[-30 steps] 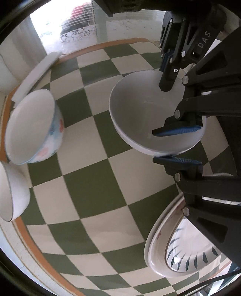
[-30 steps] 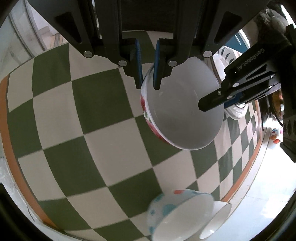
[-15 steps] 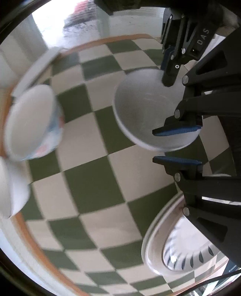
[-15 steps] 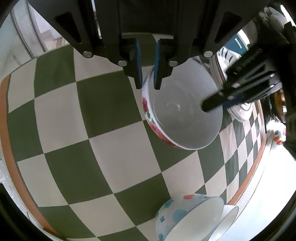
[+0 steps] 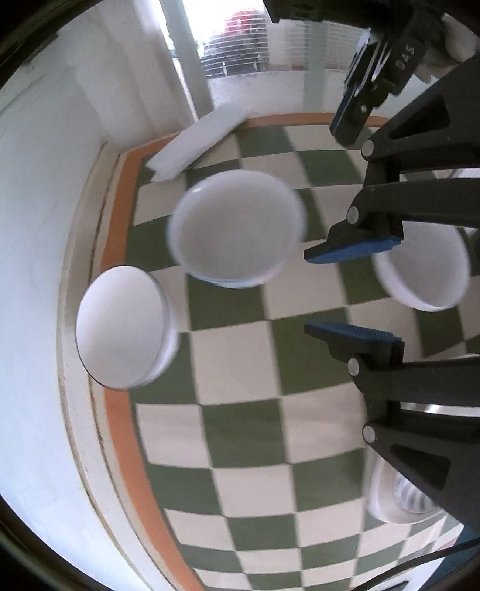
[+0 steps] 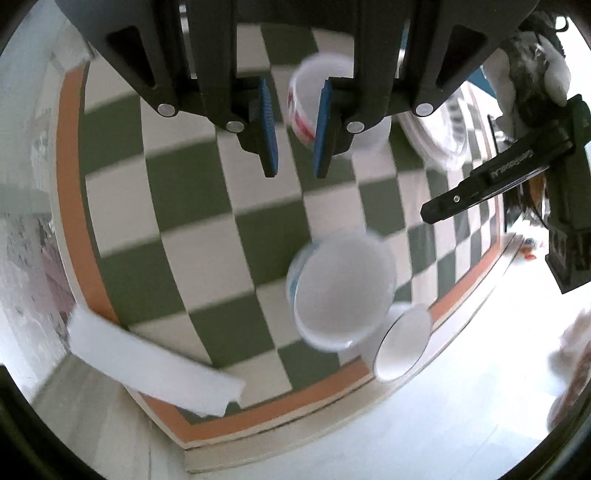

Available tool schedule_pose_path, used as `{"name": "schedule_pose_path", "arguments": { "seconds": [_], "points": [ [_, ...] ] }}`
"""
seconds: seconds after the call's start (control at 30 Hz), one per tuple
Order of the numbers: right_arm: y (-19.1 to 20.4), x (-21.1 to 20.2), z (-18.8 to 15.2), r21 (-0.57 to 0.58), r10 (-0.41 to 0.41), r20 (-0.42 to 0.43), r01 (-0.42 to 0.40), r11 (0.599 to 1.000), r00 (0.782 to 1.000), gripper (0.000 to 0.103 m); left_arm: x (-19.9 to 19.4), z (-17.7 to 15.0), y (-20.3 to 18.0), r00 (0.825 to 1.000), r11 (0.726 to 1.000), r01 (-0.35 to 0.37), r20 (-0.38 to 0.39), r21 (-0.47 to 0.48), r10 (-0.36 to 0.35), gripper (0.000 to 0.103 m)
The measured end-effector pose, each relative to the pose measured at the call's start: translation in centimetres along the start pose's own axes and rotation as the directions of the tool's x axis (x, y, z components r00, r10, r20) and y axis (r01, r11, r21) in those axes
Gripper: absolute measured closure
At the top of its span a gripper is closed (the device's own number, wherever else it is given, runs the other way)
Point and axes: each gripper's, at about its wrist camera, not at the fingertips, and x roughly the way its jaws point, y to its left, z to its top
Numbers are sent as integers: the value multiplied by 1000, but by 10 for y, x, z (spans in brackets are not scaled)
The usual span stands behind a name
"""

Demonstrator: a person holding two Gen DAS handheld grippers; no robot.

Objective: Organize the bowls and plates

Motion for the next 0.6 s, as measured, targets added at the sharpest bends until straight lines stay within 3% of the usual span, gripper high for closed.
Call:
{"name": "schedule_pose_path", "arguments": {
  "seconds": [0.27,0.37,0.4,0.43,0.6],
  "points": [
    [3,52,64,37,46,-23,-45,998,999,81,47,45,-12,994,1000,-21,-104,15,22,73],
    [3,66,79,41,40,-27,-39,998,999,83,56,52,-14,995,1000,-17,-96,21,19,76],
    [3,70,83,33,25,-27,-24,999,999,89,57,52,-14,996,1000,-15,-91,24,17,84],
    [2,71,85,31,12,-24,-11,999,1000,93,58,53,-14,996,999,-19,-89,29,22,85],
    [-3,77,90,56,35,-25,-33,998,999,94,60,54,-17,997,999,-26,-75,38,29,85]
  ]
}}
